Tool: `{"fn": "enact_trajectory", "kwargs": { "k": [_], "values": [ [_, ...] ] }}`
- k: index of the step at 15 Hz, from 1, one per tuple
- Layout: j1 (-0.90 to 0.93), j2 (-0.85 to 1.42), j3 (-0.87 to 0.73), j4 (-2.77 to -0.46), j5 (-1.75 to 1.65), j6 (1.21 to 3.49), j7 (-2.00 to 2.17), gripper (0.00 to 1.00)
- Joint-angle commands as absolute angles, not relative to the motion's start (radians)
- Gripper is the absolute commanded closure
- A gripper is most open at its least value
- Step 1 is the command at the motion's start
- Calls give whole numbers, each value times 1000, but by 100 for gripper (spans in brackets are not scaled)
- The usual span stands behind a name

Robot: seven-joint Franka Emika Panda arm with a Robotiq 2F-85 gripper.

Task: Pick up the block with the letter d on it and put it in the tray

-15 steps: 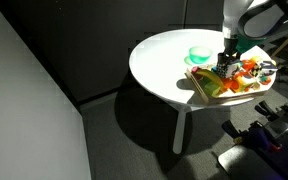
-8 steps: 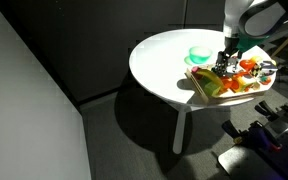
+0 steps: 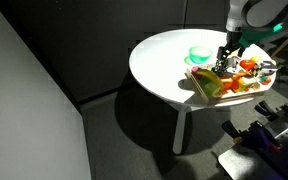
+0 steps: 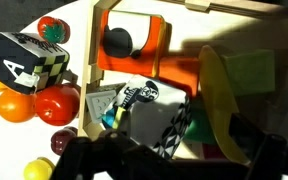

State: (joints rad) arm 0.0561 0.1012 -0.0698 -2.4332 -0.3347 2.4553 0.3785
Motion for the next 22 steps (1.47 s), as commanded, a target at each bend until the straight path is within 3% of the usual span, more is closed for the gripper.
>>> {"fn": "enact_trajectory", "kwargs": {
  "k": [1,15,22],
  "values": [
    [38,23,-56,-2472,-275,2433,360,0],
    [15,-196,-21,-2454,-132,2016,339,0],
    [16,-338,1,-2475,-149,1911,233,0]
  ]
}}
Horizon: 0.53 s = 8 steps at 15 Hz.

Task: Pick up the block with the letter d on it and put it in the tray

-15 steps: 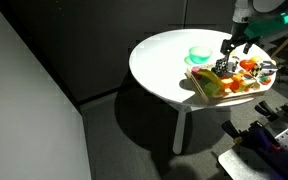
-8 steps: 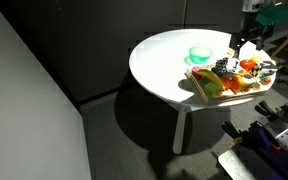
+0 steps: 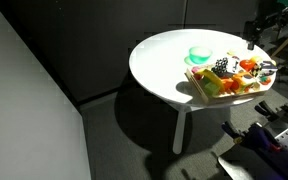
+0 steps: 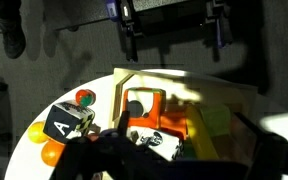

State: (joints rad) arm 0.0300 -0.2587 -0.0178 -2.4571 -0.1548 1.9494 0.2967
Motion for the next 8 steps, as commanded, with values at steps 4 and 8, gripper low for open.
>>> {"fn": "enact_trajectory", "kwargs": {
  "k": [4,8],
  "values": [
    [19,-424,6,-2499,-140,1931,174,0],
    [28,-499,-6,-2524,-112,1951,94,0]
  ]
}}
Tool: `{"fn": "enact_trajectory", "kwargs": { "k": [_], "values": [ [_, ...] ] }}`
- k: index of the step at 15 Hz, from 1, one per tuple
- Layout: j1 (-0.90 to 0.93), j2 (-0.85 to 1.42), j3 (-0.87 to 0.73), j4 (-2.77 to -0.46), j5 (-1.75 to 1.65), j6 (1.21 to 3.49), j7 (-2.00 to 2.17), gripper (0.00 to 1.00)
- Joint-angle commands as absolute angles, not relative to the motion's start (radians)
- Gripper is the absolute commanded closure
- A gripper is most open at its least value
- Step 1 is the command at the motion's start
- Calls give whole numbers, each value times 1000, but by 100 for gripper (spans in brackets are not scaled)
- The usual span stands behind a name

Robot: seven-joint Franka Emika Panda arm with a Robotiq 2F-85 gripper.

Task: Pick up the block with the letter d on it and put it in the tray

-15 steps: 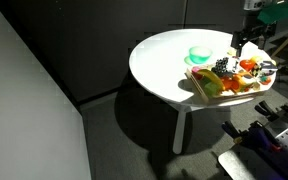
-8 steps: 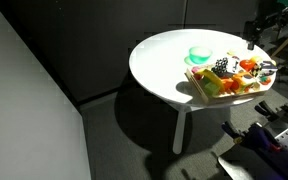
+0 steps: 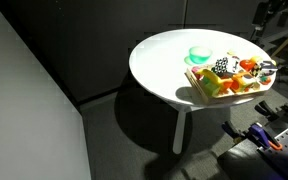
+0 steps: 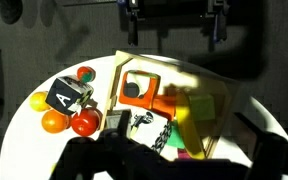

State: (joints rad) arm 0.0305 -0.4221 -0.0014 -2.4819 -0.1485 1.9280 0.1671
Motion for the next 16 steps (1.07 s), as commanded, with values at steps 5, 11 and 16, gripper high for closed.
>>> {"fn": "enact_trajectory", "kwargs": {
  "k": [5,11,16],
  "values": [
    [36,-590,-26,-2564,-45,1963,-16,0],
    [22,-612,-14,-2580,-24,2012,-21,0],
    [23,-631,-16,-2595,-24,2020,-25,0]
  ]
}}
